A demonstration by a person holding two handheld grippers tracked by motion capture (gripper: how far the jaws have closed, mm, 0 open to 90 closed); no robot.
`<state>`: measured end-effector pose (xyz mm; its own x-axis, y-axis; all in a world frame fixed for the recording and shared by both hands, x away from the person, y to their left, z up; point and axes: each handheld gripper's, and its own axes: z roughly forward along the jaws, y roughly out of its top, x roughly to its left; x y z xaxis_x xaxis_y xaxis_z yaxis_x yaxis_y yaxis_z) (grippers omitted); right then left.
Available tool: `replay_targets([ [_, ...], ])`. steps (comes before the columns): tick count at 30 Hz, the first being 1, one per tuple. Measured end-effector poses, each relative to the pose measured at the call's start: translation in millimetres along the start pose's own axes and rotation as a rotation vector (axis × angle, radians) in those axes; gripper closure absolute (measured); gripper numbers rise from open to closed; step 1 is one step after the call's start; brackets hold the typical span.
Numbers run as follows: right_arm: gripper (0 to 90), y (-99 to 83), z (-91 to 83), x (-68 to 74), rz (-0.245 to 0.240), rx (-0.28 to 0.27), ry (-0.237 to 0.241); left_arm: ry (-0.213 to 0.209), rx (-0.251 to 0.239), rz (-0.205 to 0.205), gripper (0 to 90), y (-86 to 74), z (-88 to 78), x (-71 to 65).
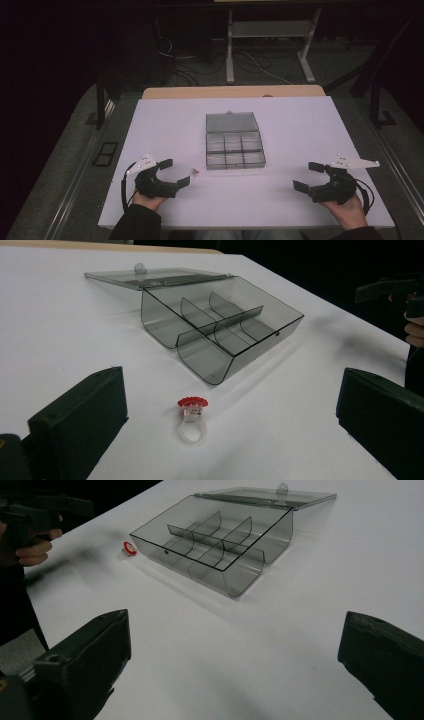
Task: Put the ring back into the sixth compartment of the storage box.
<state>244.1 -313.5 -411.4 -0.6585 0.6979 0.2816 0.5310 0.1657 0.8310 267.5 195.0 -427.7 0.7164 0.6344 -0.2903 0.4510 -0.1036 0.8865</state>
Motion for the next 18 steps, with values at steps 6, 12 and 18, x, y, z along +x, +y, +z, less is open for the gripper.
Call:
replay_targets([
  [6, 0.2, -0.3, 1.7, 1.2, 0.000, 0.014, -0.002, -0.001, 0.000, -0.001, 0.0, 0.0, 0.0, 0.0],
  [12, 0.2, -1.2, 2.2, 0.5, 0.002, 0.020, -0.004, 0.003, 0.000, 0.001, 0.0, 0.0, -0.4, 0.1],
  [18, 0.2, -1.7, 3.1, -0.1, -0.003, 0.024, -0.011, 0.000, 0.003, 0.003, 0.0, 0.0, -0.2, -0.6],
])
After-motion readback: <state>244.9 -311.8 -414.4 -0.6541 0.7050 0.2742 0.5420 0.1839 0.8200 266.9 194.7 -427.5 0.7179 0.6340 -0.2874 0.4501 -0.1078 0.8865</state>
